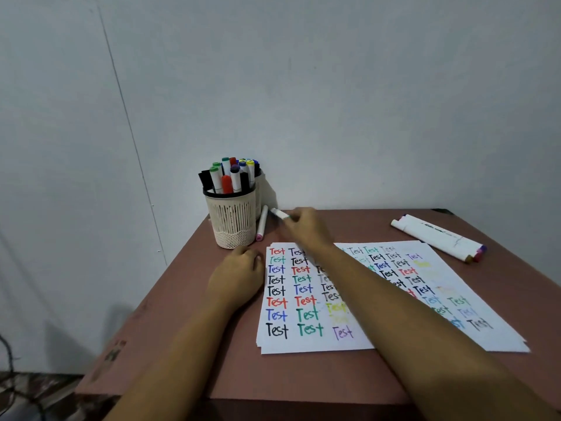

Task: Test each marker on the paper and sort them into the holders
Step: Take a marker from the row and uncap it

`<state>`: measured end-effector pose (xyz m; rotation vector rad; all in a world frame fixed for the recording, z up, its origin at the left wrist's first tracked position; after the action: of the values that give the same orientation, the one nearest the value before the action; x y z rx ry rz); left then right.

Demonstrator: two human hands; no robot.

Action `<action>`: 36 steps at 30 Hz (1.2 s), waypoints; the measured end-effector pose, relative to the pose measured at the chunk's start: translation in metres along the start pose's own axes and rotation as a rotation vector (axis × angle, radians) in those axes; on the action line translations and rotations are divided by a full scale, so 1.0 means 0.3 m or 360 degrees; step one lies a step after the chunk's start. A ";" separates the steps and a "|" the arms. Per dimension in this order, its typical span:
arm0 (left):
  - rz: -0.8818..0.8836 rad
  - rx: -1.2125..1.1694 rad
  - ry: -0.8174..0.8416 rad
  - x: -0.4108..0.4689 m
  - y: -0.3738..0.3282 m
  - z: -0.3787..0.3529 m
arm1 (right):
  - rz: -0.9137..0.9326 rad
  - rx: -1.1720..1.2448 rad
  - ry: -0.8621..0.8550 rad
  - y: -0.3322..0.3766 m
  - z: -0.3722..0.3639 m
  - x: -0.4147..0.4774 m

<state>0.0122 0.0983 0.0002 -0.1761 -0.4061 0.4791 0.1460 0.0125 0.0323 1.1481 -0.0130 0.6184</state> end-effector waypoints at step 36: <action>-0.0737 -0.0612 -0.0214 -0.132 -0.272 0.085 | -0.0286 0.1576 0.0295 -0.031 0.261 -0.387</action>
<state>0.0029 0.0097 0.0310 -0.4116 -0.6499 -0.0482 0.0768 -0.1091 0.0213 2.0071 0.6080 0.5714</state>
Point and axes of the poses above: each hand's wrist, its own x-axis towards the middle knuckle, its own z-axis out of the back of the hand, y = z × x, the point moved 5 cm from there along x, towards the middle knuckle, and after that the axes turned 9 degrees about x, right-handed, at the moved point
